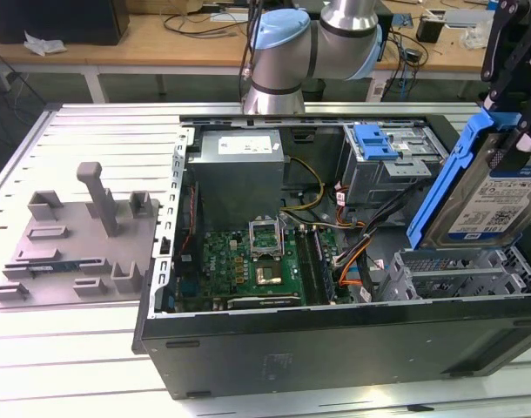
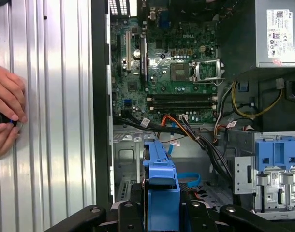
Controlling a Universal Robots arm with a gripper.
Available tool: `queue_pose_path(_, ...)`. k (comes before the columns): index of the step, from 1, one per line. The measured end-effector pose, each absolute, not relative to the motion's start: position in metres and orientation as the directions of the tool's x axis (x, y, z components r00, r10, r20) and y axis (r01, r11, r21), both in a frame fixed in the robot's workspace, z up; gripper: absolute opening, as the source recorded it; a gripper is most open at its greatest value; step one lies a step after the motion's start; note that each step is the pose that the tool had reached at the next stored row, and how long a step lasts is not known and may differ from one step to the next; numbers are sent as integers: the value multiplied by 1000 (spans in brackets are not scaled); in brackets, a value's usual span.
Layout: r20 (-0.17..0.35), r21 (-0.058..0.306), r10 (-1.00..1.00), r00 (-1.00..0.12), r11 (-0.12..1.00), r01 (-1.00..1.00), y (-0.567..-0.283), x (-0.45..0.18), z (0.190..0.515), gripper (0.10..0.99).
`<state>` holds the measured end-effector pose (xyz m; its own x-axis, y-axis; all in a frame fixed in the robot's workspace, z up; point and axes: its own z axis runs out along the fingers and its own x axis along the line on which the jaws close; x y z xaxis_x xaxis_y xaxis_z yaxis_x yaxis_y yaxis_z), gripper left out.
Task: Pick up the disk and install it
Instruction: 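Insert the disk into the insertion slot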
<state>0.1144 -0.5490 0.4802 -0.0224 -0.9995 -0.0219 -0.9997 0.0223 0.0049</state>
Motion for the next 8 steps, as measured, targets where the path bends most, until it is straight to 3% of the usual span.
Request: queue_pose_path(8,-19,2,-1000,-7,7,-1000,-547,114,476,369)
